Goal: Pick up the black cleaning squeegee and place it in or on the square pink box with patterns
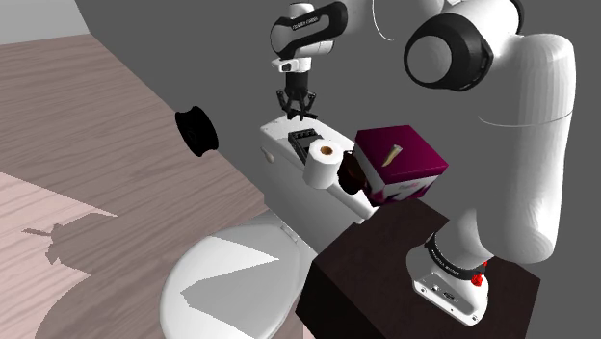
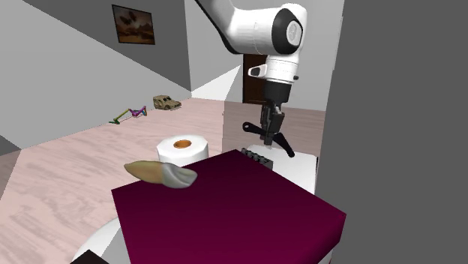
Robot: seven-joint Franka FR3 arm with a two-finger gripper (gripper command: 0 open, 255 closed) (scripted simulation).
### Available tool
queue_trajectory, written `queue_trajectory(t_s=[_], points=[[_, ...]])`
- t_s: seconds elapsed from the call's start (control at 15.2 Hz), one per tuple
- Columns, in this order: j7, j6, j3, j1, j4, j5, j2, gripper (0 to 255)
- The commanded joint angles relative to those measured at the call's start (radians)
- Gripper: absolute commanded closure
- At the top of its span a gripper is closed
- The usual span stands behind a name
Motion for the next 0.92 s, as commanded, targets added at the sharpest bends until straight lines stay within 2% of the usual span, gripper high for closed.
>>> queue_trajectory(t_s=[0.0, 0.86], points=[[0.005, -0.021, -0.002, 0.001, 0.01, -0.005, -0.012, 255], [0.028, -0.167, -0.014, 0.0, 0.109, -0.028, -0.064, 255]])
